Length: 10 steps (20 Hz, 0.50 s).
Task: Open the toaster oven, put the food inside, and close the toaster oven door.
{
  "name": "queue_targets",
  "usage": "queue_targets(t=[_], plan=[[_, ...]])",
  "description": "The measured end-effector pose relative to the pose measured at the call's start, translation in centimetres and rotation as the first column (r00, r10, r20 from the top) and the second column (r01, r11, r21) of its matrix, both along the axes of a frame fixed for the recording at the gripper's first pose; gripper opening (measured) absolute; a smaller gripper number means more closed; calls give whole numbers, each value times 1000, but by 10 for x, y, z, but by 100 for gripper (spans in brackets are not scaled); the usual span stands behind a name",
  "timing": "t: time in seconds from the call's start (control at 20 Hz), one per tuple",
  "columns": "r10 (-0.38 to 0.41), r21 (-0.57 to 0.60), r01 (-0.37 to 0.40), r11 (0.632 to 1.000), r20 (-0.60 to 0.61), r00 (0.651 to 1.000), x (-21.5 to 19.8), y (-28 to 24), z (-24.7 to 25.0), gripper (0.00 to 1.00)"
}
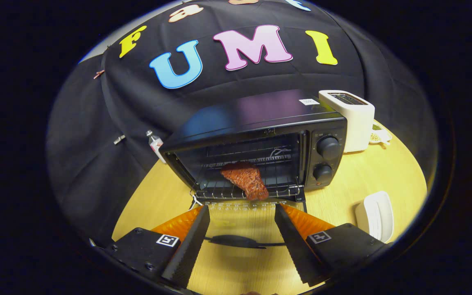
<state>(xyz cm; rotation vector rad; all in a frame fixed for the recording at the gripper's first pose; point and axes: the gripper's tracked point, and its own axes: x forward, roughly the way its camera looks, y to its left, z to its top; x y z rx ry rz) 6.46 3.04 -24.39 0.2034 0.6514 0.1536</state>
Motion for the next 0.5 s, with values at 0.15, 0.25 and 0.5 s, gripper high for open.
queue_targets(t=[0.15,0.25,0.5], plan=[[-28,-67,25,997,-45,999,-24,-2,-6,98],[-26,-101,17,995,-90,996,-42,3,-15,98],[-1,-165,-34,986,-207,978,-75,17,-53,99]])
